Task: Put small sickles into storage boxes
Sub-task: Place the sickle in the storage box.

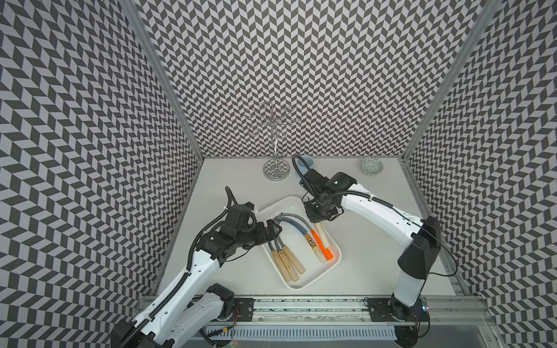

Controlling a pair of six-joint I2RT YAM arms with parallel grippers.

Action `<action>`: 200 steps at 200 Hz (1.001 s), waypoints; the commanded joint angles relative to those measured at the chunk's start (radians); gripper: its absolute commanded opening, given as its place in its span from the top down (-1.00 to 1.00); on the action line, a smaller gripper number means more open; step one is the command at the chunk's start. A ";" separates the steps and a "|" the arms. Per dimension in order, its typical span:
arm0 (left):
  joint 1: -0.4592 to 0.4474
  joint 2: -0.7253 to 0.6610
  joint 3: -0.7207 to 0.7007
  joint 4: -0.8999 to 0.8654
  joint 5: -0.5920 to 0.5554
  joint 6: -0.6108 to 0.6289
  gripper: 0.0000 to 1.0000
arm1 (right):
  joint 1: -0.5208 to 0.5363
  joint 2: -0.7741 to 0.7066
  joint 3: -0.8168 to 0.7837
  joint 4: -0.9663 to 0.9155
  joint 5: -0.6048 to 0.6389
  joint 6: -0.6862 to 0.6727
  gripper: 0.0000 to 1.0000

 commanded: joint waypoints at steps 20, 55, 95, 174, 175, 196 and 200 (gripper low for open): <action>0.006 -0.075 0.004 -0.078 -0.044 -0.073 -0.99 | 0.055 0.042 0.046 0.026 0.024 -0.044 0.74; 0.007 -0.127 0.005 -0.126 -0.057 -0.112 -0.99 | 0.075 0.081 0.068 0.017 0.001 -0.083 0.74; 0.007 -0.171 0.009 -0.185 -0.085 -0.136 -0.99 | 0.097 0.132 0.112 0.002 0.007 -0.107 0.74; 0.009 -0.188 0.015 -0.213 -0.097 -0.175 -0.99 | 0.165 0.180 0.108 0.037 0.011 -0.123 0.74; 0.010 -0.188 0.016 -0.214 -0.096 -0.175 -0.99 | 0.166 0.181 0.107 0.037 0.010 -0.123 0.74; 0.010 -0.185 0.016 -0.218 -0.106 -0.179 -0.99 | 0.183 0.180 0.086 0.052 0.004 -0.118 0.74; 0.010 -0.185 0.018 -0.226 -0.114 -0.182 -0.99 | 0.186 0.180 0.080 0.055 0.004 -0.116 0.74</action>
